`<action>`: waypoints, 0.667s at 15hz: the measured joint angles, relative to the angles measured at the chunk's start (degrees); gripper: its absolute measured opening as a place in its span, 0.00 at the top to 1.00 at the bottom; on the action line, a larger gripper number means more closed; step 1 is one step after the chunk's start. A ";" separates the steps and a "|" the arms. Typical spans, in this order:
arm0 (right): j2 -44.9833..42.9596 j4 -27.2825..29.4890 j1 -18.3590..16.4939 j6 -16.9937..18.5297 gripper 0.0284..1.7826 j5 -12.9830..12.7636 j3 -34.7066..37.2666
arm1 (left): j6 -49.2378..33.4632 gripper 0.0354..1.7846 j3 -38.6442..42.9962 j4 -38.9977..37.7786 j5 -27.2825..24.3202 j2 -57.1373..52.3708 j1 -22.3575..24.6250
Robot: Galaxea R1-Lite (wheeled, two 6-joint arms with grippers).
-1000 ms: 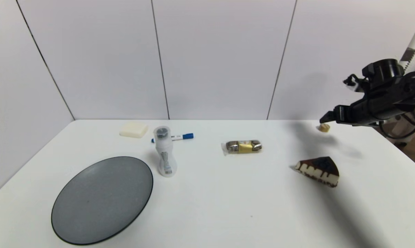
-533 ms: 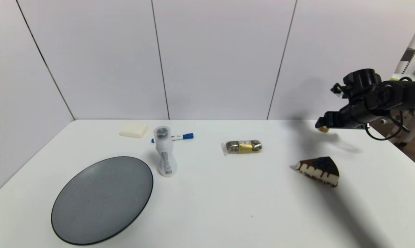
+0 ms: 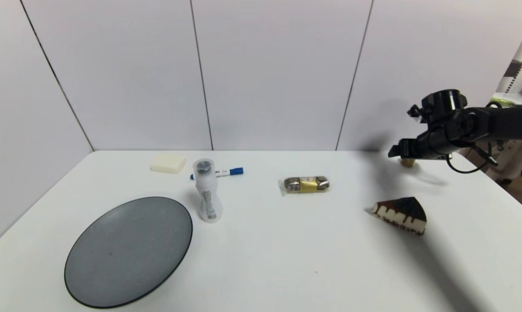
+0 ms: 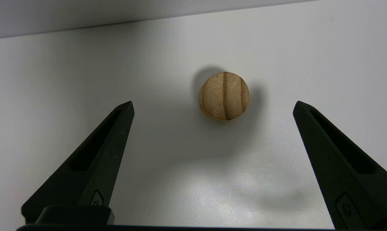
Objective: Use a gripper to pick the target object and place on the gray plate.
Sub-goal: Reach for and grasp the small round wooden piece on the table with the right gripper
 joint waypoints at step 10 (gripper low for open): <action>2.26 -0.09 0.34 1.63 0.04 1.17 -2.04 | 0.00 0.06 0.00 0.00 0.00 0.00 0.00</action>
